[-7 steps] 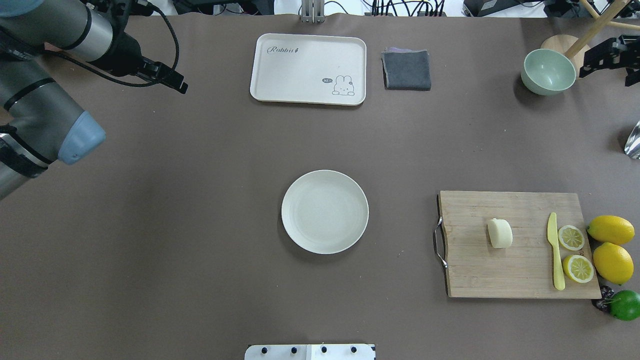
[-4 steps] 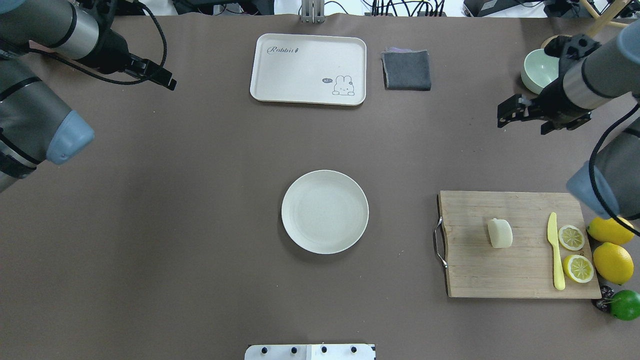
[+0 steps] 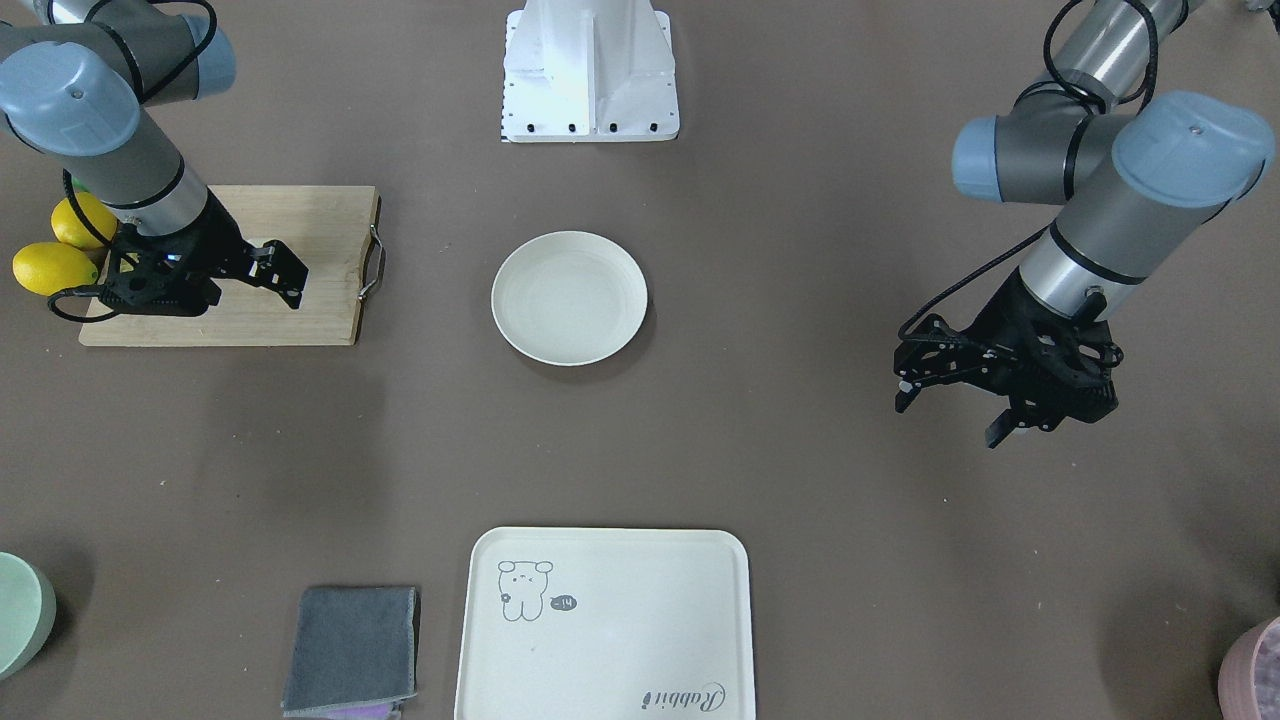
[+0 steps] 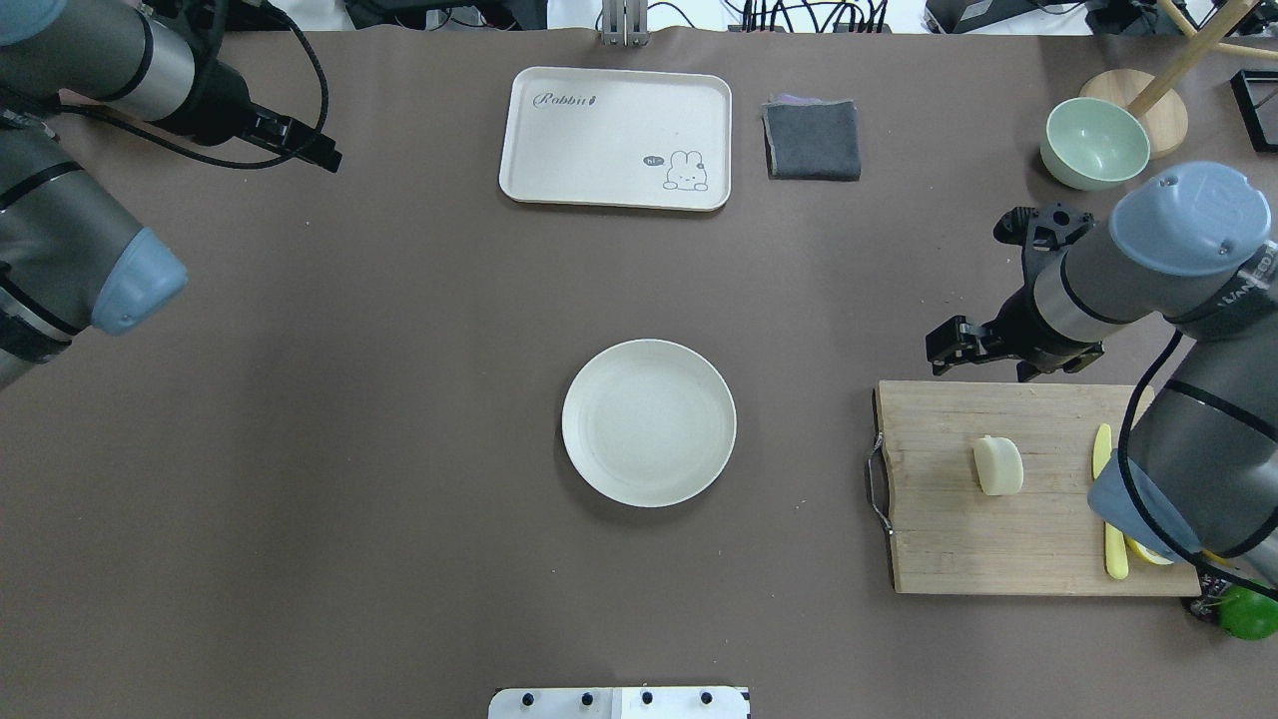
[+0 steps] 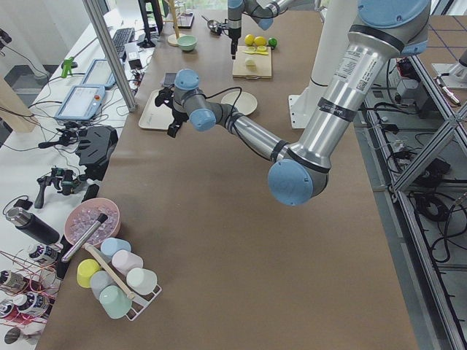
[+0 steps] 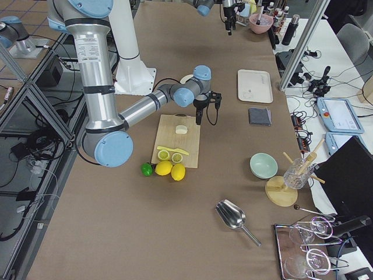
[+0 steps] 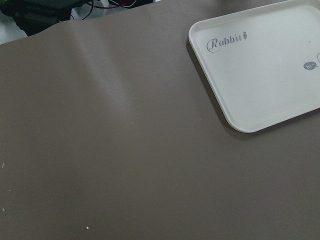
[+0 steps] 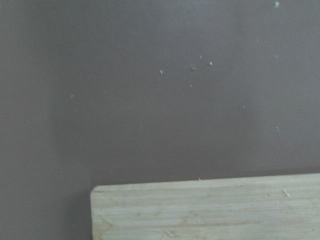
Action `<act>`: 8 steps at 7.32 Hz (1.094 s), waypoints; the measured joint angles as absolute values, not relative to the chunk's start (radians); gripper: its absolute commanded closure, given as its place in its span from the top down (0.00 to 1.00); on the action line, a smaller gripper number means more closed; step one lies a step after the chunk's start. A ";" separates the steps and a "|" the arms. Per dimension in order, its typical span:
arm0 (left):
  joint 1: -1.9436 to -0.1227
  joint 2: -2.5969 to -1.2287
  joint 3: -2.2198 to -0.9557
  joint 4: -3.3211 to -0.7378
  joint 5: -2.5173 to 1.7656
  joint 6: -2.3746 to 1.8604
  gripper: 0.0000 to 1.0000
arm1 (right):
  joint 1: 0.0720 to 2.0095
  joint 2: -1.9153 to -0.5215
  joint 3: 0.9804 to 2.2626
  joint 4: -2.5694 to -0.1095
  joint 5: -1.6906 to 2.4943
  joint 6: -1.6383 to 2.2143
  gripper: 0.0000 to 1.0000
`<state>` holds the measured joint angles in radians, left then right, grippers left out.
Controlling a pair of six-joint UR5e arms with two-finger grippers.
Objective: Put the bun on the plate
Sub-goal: 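Move the right gripper over the white bun while the left arm withdraws, then close the right gripper on the white bun and lift it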
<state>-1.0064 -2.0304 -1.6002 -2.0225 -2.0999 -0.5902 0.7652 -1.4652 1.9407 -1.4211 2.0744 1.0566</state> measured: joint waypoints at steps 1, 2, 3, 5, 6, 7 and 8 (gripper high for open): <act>-1.003 -2.028 -1.602 -2.025 -2.091 -0.592 0.98 | 0.737 -1.506 1.965 -1.421 2.055 1.058 1.00; -1.001 -2.026 -1.604 -2.028 -2.088 -0.595 0.98 | 0.709 -1.532 1.974 -1.421 2.030 1.058 1.00; -1.001 -2.024 -1.604 -2.029 -2.086 -0.595 0.98 | 0.680 -1.545 1.976 -1.421 2.010 1.061 0.99; -0.999 -2.023 -1.600 -2.029 -2.085 -0.593 0.98 | 0.635 -1.552 1.971 -1.422 1.976 1.071 0.92; -0.998 -2.023 -1.598 -2.029 -2.080 -0.591 0.98 | 0.624 -1.554 1.969 -1.422 1.968 1.072 0.91; -0.995 -2.023 -1.598 -2.029 -2.071 -0.591 0.98 | 0.620 -1.558 1.969 -1.422 1.966 1.072 0.72; -0.990 -2.023 -1.597 -2.029 -2.064 -0.591 0.98 | 0.619 -1.563 1.968 -1.422 1.964 1.072 0.64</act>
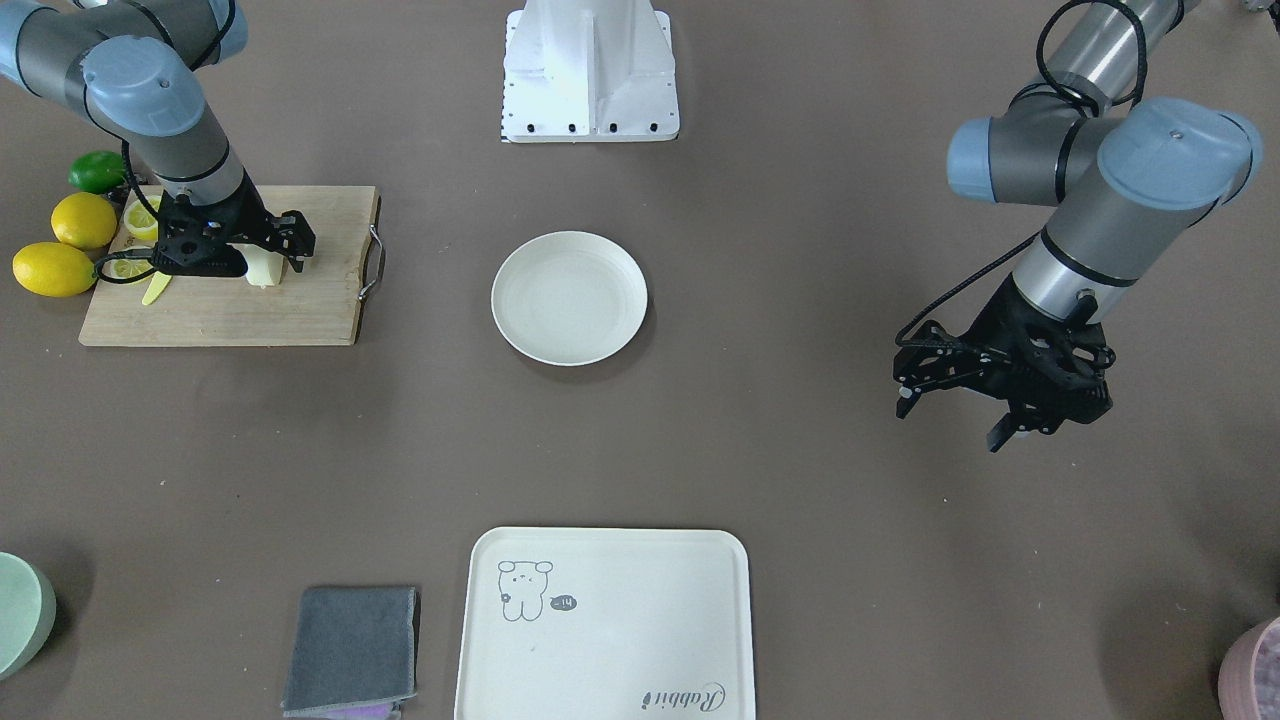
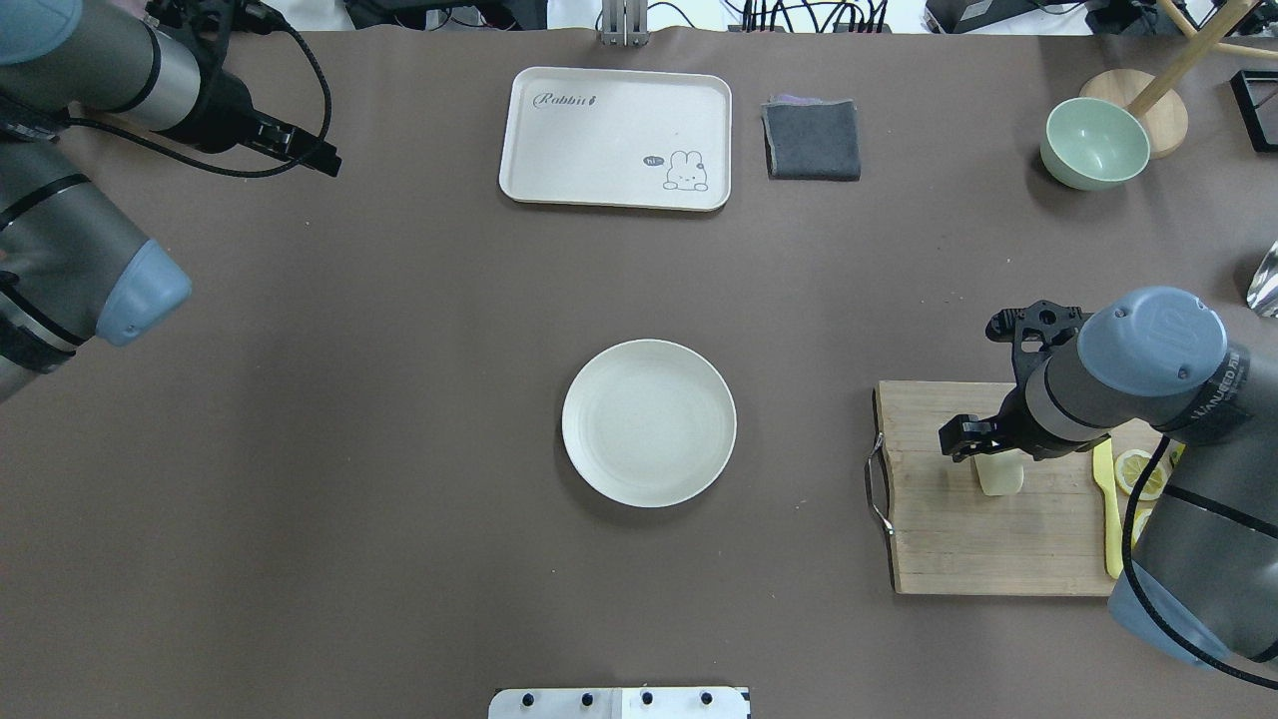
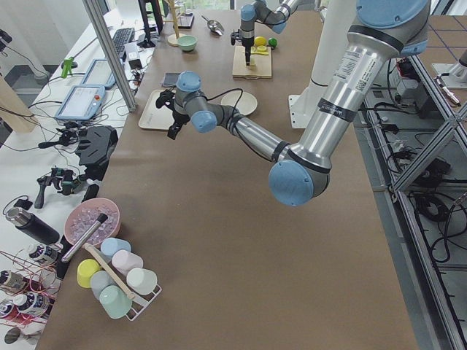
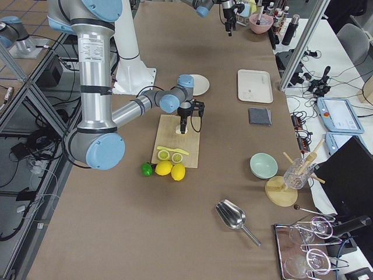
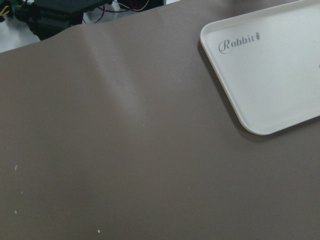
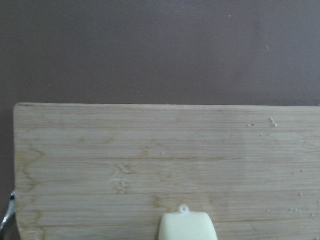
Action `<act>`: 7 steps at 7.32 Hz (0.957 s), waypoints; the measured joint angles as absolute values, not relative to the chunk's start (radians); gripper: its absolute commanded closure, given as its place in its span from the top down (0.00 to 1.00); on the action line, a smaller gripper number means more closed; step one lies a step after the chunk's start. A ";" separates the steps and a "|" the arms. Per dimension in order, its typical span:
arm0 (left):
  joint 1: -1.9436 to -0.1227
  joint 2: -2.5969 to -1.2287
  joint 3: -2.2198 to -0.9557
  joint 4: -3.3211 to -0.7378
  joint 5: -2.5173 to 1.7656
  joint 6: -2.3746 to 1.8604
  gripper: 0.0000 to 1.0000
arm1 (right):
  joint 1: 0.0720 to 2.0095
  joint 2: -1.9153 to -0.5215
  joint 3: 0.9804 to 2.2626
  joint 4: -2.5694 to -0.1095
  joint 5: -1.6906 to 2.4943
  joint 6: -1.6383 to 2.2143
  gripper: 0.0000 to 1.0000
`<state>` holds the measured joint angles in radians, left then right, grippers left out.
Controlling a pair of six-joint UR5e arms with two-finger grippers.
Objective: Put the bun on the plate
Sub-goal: 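Close the right gripper on the white bun and lift it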
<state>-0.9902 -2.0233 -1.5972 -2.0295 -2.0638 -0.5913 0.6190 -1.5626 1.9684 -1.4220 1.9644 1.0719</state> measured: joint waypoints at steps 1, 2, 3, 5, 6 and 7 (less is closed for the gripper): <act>-0.985 -2.023 -1.597 -2.029 -2.060 -0.593 0.98 | 0.619 -1.565 1.968 -1.422 1.963 1.071 0.48; -0.982 -2.023 -1.597 -2.029 -2.059 -0.594 0.98 | 0.618 -1.566 1.968 -1.422 1.963 1.071 0.24; -0.981 -2.023 -1.597 -2.029 -2.059 -0.595 0.98 | 0.618 -1.565 1.967 -1.421 1.962 1.071 0.00; -0.980 -2.024 -1.597 -2.029 -2.059 -0.594 0.98 | 0.618 -1.565 1.967 -1.418 1.959 1.071 0.00; -0.980 -2.024 -1.597 -2.029 -2.059 -0.593 0.98 | 0.621 -1.565 1.968 -1.417 1.953 1.071 0.00; -0.980 -2.024 -1.597 -2.029 -2.059 -0.593 0.98 | 0.633 -1.561 1.973 -1.417 1.950 1.070 0.00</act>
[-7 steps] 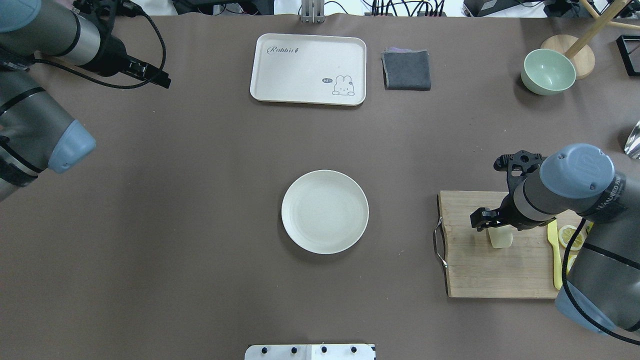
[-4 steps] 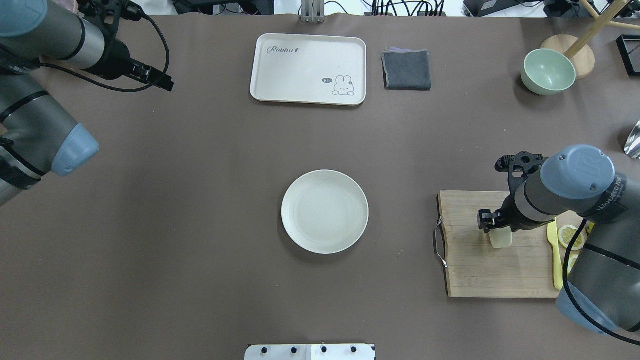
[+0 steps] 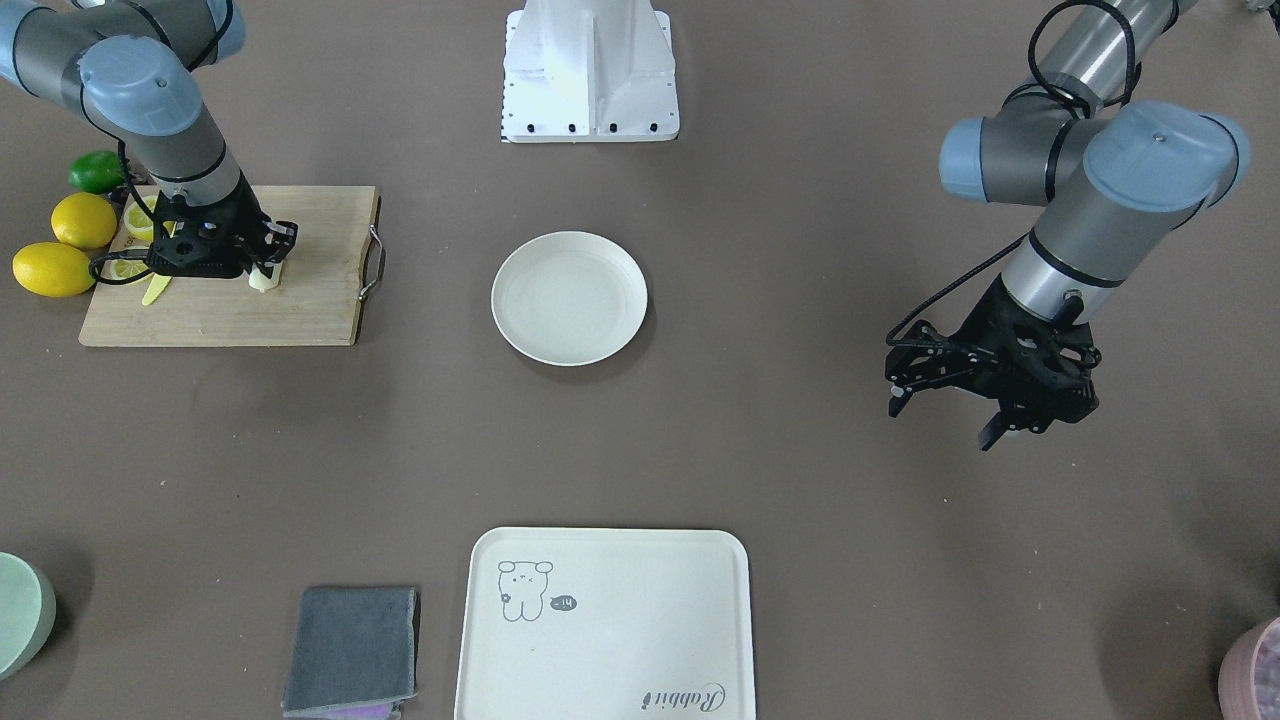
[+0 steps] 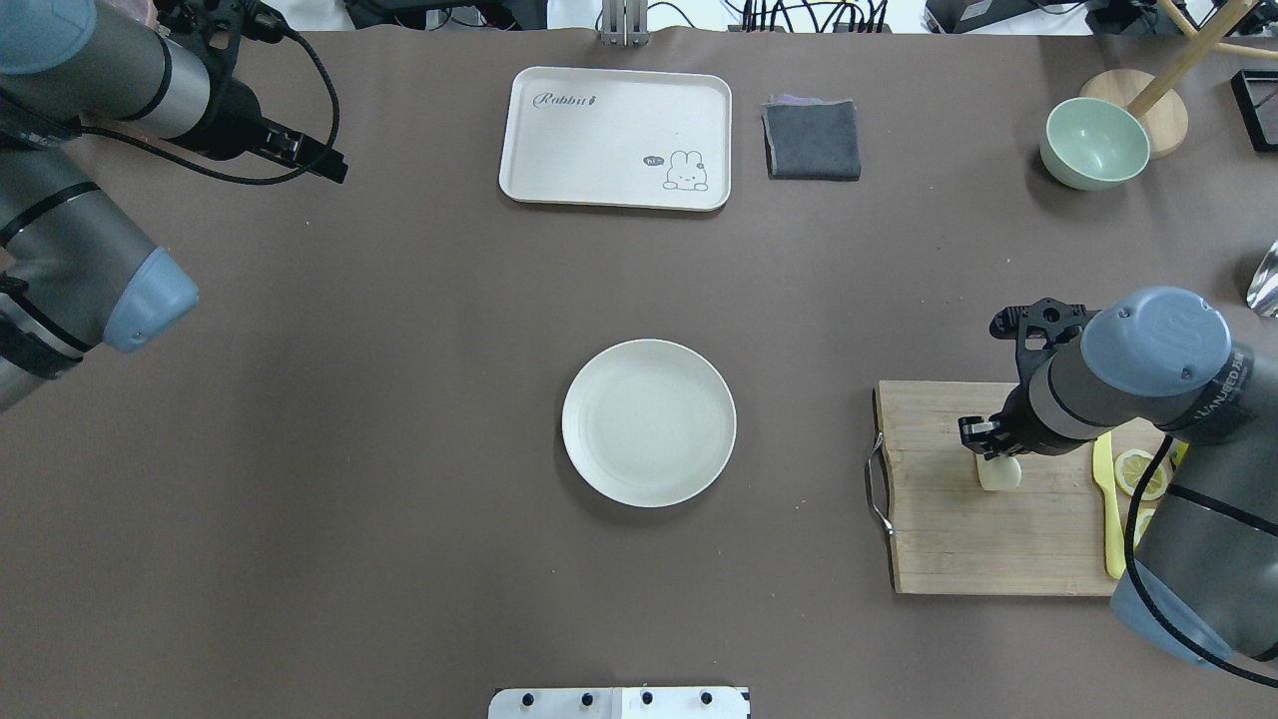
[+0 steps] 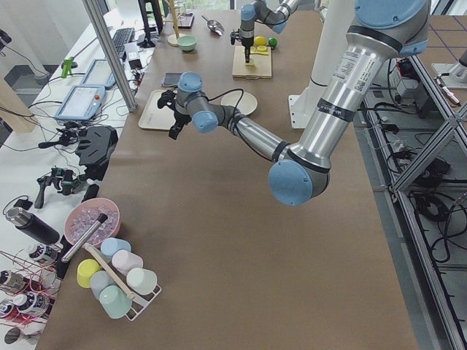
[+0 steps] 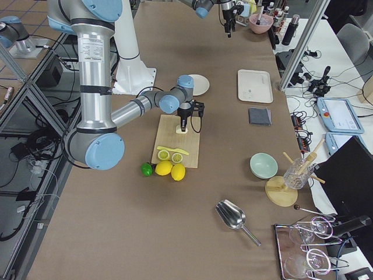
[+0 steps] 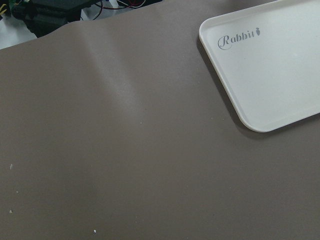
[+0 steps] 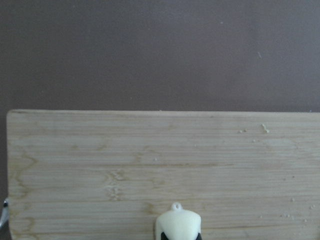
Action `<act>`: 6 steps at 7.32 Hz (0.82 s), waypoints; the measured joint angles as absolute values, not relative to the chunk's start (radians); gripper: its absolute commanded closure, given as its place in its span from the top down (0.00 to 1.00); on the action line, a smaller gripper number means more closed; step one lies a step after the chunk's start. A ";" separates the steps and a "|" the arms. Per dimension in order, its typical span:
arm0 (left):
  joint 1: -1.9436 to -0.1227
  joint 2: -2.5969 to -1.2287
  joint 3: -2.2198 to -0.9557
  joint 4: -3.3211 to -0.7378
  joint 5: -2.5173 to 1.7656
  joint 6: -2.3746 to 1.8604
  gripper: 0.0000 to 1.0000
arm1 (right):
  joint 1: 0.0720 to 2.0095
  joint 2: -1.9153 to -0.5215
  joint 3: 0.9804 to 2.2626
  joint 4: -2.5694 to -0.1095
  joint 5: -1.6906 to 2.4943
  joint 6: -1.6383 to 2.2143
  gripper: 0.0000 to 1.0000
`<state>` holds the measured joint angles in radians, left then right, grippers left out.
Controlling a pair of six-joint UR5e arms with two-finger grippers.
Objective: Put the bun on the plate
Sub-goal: 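Close the right gripper on the white bun and lift it, then carry the bun with the right gripper over the white plate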
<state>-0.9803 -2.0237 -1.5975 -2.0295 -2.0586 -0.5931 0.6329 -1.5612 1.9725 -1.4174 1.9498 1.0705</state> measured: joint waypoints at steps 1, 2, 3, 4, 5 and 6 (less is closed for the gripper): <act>-0.980 -2.024 -1.599 -2.029 -2.059 -0.594 0.98 | 0.656 -1.552 1.984 -1.417 1.950 1.070 0.00; -0.980 -2.024 -1.601 -2.030 -2.059 -0.596 0.98 | 0.683 -1.535 1.999 -1.418 1.951 1.069 0.00; -0.980 -2.024 -1.602 -2.030 -2.060 -0.598 0.98 | 0.709 -1.502 2.008 -1.421 1.950 1.070 0.00; -0.976 -2.025 -1.603 -2.031 -2.060 -0.600 0.98 | 0.723 -1.461 2.007 -1.422 1.949 1.070 0.00; -0.969 -2.025 -1.606 -2.031 -2.060 -0.601 0.98 | 0.730 -1.408 1.998 -1.422 1.942 1.070 0.00; -0.962 -2.025 -1.609 -2.033 -2.062 -0.602 0.98 | 0.727 -1.337 1.976 -1.422 1.924 1.069 0.00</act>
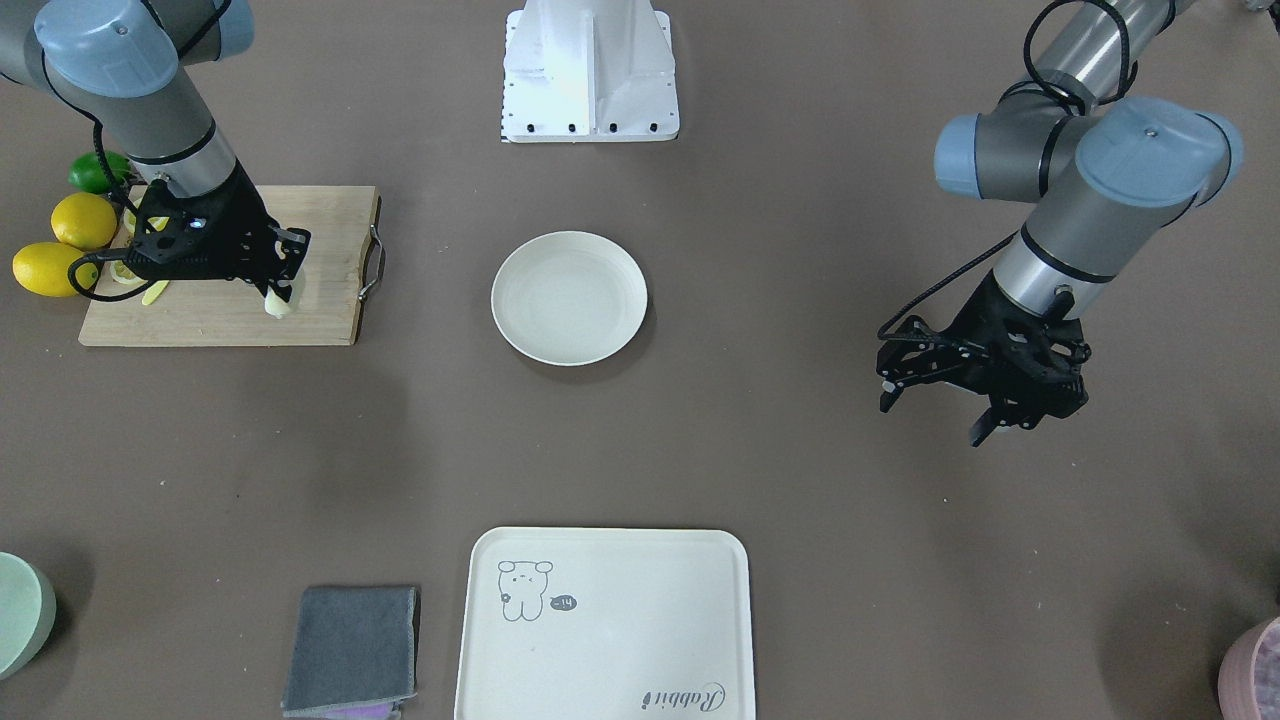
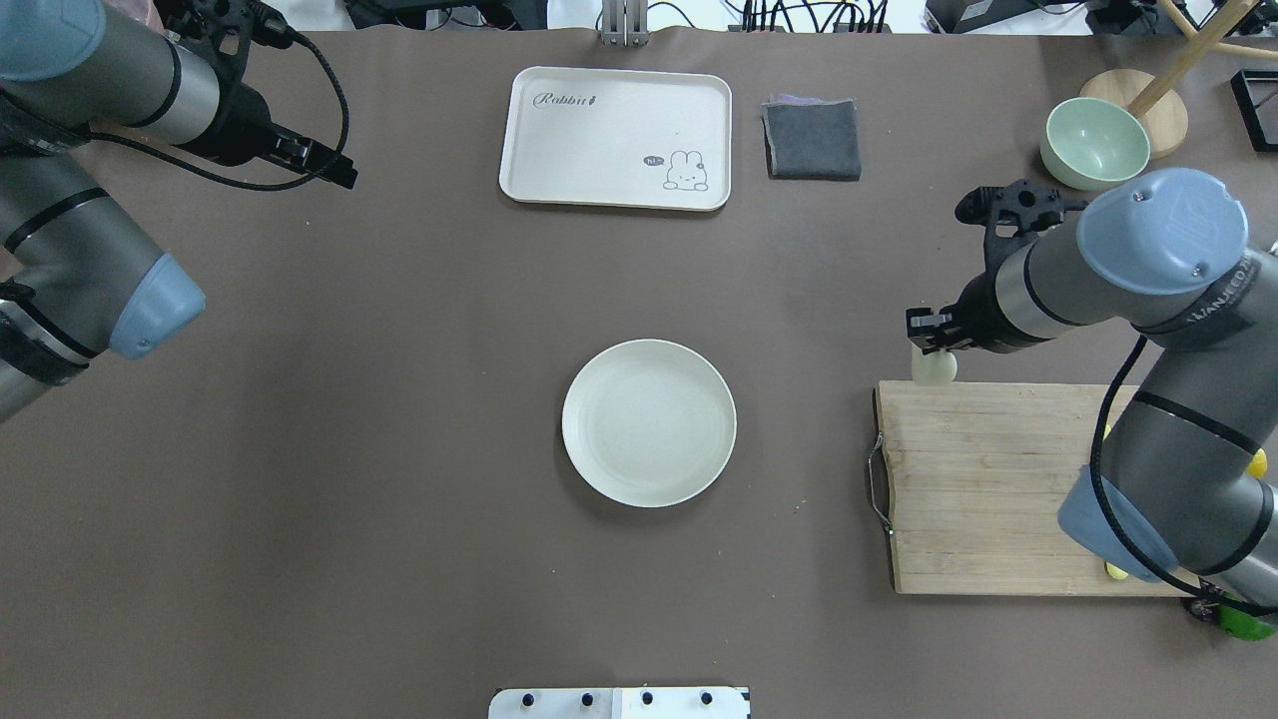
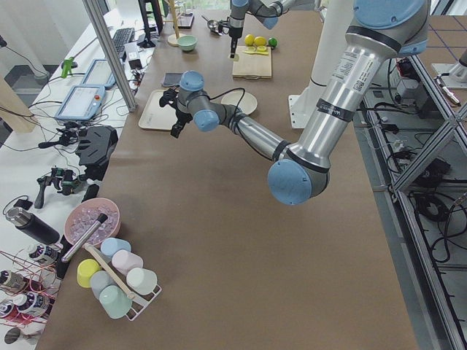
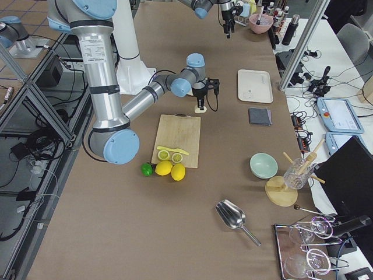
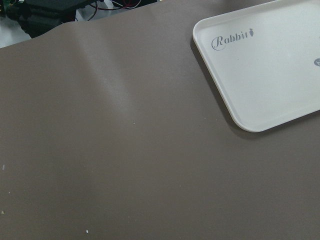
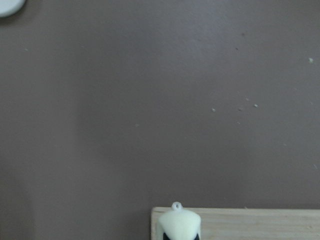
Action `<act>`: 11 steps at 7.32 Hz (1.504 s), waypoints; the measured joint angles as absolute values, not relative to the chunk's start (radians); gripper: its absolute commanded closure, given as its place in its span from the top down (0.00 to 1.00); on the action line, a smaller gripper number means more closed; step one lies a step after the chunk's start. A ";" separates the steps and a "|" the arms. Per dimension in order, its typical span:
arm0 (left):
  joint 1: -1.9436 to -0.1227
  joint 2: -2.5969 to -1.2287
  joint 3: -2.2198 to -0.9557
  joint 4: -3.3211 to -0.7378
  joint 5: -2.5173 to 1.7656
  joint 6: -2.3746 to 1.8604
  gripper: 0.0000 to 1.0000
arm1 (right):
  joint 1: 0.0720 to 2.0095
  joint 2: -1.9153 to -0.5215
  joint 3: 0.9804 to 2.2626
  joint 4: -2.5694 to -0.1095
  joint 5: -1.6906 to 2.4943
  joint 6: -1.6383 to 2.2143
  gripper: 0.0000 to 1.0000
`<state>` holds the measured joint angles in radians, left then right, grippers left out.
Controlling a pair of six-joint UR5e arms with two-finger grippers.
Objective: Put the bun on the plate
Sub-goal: 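Carry the bun with the right gripper over the white plate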
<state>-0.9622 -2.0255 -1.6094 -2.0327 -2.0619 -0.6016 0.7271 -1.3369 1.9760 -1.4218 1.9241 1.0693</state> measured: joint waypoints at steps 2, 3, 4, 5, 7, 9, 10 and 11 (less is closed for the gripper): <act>-0.945 -2.035 -1.615 -2.040 -2.065 -0.602 0.98 | 0.698 -1.201 1.920 -1.419 1.885 1.062 0.00; -0.935 -2.039 -1.619 -2.043 -2.065 -0.603 0.98 | 0.673 -1.153 1.903 -1.418 1.863 1.059 0.00; -0.928 -2.042 -1.621 -2.045 -2.063 -0.603 0.98 | 0.642 -1.115 1.893 -1.417 1.835 1.058 0.00; -0.922 -2.043 -1.623 -2.046 -2.062 -0.600 0.98 | 0.605 -1.086 1.888 -1.416 1.801 1.058 0.00; -0.911 -2.045 -1.624 -2.046 -2.061 -0.598 0.98 | 0.531 -1.056 1.885 -1.410 1.731 1.058 0.00; -0.895 -2.048 -1.624 -2.047 -2.060 -0.599 0.98 | 0.468 -1.045 1.854 -1.329 1.677 1.058 0.00; -0.889 -2.048 -1.624 -2.054 -2.060 -0.599 0.98 | 0.445 -1.043 1.814 -1.256 1.658 1.058 0.00; -0.886 -2.048 -1.622 -2.067 -2.060 -0.599 0.98 | 0.426 -1.041 1.771 -1.200 1.642 1.058 0.00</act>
<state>-0.8863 -2.0478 -1.6217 -2.0665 -2.0602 -0.5987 0.4262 -1.0407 1.7707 -1.2003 1.6417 1.0584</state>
